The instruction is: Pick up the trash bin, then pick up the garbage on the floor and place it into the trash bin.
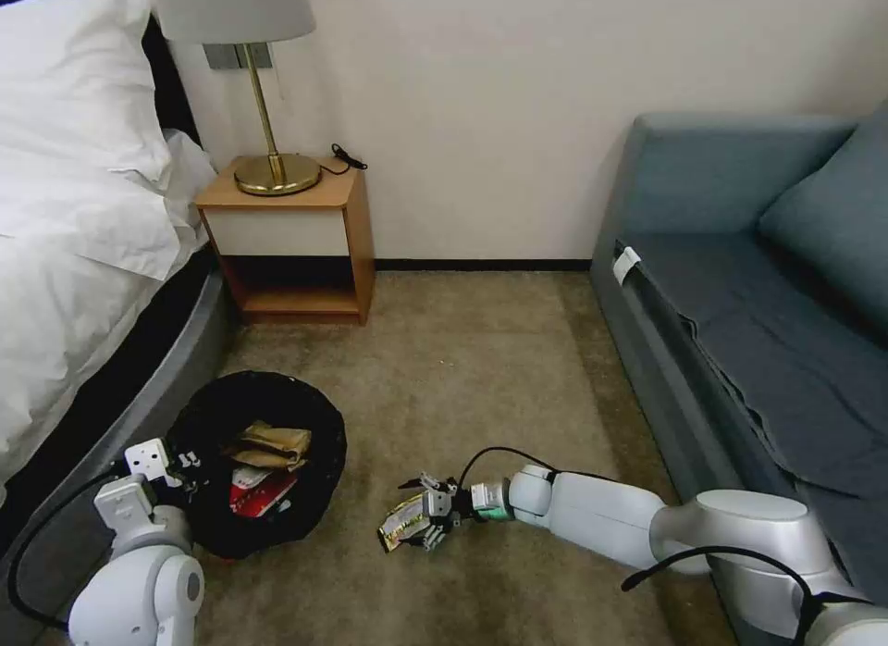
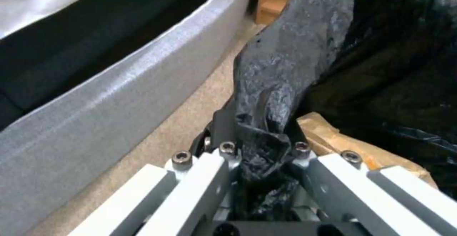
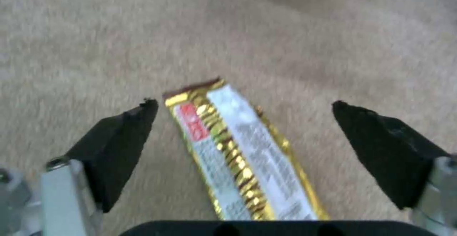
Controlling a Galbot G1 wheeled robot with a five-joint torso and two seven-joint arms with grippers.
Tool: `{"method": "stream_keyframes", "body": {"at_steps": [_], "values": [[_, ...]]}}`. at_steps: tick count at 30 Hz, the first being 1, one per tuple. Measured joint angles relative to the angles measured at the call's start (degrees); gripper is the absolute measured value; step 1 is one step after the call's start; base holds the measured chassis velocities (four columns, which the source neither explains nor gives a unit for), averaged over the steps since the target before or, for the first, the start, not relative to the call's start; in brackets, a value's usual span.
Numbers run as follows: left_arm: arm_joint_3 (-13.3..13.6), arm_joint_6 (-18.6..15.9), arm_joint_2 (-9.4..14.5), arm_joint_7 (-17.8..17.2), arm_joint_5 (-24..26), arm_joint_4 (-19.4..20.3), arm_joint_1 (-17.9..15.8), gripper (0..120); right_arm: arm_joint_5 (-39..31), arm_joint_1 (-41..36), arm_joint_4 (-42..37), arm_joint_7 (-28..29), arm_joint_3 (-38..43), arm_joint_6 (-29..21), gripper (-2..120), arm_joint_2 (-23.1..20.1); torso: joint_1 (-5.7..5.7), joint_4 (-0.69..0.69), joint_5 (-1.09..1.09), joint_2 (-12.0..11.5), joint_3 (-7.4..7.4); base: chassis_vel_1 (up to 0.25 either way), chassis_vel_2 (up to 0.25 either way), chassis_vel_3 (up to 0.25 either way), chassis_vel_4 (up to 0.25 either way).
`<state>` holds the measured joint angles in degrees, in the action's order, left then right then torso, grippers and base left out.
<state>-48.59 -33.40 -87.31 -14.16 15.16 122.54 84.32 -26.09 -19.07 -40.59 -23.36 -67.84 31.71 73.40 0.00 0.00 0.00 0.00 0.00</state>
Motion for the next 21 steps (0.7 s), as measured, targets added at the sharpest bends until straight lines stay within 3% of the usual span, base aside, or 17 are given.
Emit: {"method": "stream_keyframes", "body": {"at_steps": [21], "values": [[-0.1, 0.55, 0.11, 0.02, -0.03, 0.24, 0.52, 4, 3.05, -1.77, 10.72, -1.44, 3.14, 1.41, 90, 3.79, 0.0, 0.0, 0.0, 0.0, 0.0, 0.0, 0.0, 0.0, 0.0]]}}
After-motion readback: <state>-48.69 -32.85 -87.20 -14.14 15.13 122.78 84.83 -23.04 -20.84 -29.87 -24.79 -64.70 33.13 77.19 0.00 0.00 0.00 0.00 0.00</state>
